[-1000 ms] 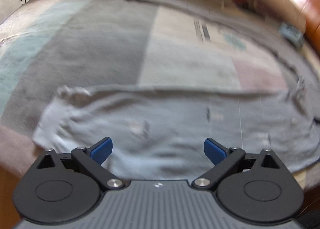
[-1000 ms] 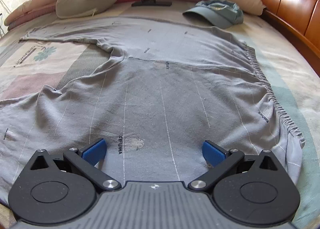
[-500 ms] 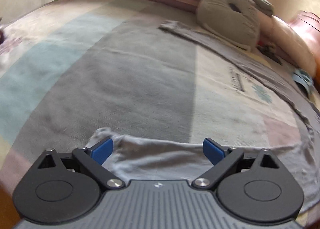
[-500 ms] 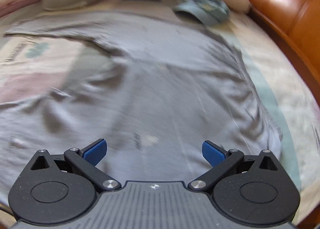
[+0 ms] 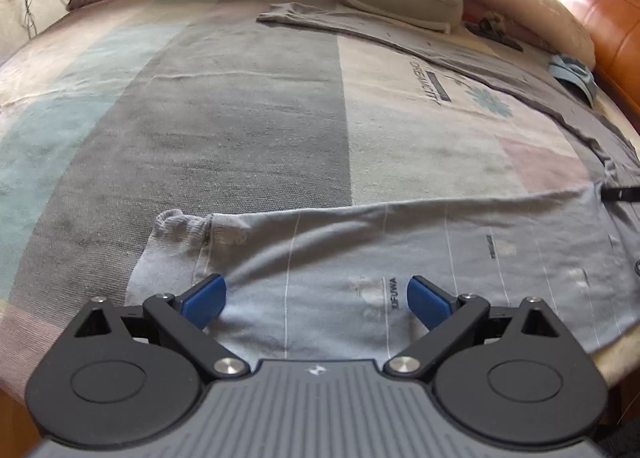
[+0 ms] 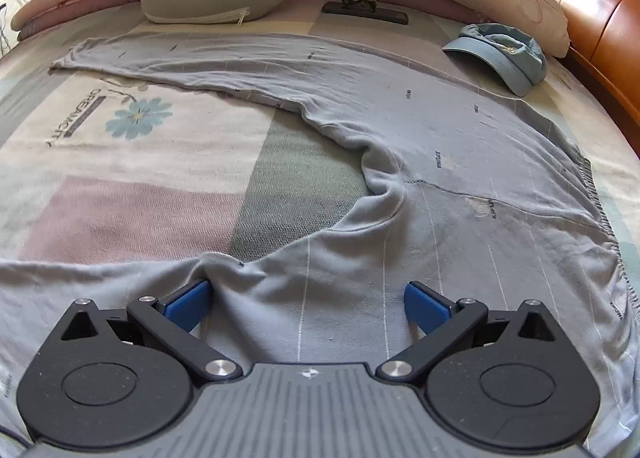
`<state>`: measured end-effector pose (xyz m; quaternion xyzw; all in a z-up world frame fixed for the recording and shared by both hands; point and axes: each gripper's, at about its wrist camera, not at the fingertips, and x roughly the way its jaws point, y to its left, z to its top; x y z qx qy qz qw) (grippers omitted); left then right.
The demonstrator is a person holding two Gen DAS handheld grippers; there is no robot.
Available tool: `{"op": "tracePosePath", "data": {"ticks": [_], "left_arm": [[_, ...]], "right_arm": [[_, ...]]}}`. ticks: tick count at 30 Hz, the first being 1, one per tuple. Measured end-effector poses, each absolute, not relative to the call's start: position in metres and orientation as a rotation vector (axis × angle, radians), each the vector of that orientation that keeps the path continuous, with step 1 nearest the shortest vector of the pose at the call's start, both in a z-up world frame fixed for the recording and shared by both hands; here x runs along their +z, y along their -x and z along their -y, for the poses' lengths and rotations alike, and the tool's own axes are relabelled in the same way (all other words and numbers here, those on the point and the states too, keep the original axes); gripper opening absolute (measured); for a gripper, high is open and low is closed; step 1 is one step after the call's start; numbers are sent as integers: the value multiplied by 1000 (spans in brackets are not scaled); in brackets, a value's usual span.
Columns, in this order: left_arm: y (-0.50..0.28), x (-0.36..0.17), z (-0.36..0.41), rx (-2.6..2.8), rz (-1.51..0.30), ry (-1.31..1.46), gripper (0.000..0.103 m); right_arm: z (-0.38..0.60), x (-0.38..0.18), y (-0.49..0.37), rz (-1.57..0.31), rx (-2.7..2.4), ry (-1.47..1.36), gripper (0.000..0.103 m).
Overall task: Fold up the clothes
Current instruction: 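Smooth the shirt body flat with both open grippers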
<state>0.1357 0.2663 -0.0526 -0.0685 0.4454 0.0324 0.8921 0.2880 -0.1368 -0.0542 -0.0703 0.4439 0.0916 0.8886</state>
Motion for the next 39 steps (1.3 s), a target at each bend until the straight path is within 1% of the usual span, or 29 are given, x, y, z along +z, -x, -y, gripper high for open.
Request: {"op": "tracePosePath", "data": {"ticks": [6, 10, 15, 19, 22, 25, 28, 31, 35, 39], "left_arm": [[-137, -50, -267, 69, -958, 151, 97], [-138, -50, -268, 76, -978, 170, 97], [-139, -48, -270, 86, -1005, 193, 97], [-138, -34, -266, 77, -980, 172, 97], [-140, -27, -260, 54, -954, 177, 97], [-146, -31, -251, 44, -966, 174, 97], [-148, -41, -243, 43, -983, 170, 97], [-147, -53, -235, 43, -997, 165, 98], [-146, -47, -226, 83, -1012, 152, 98], [-147, -30, -216, 121, -966, 157, 98]], "right_arm": [[153, -37, -275, -883, 112, 157, 103], [156, -55, -295, -921, 44, 206, 103], [165, -57, -330, -932, 42, 133, 103], [154, -36, -312, -889, 64, 205, 103], [147, -24, -290, -870, 127, 207, 103], [138, -30, -276, -894, 185, 202, 103], [130, -50, -276, -949, 216, 204, 103], [133, -64, -277, -967, 205, 133, 103], [136, -62, -274, -959, 226, 133, 103], [142, -43, -285, -908, 268, 111, 103]]}}
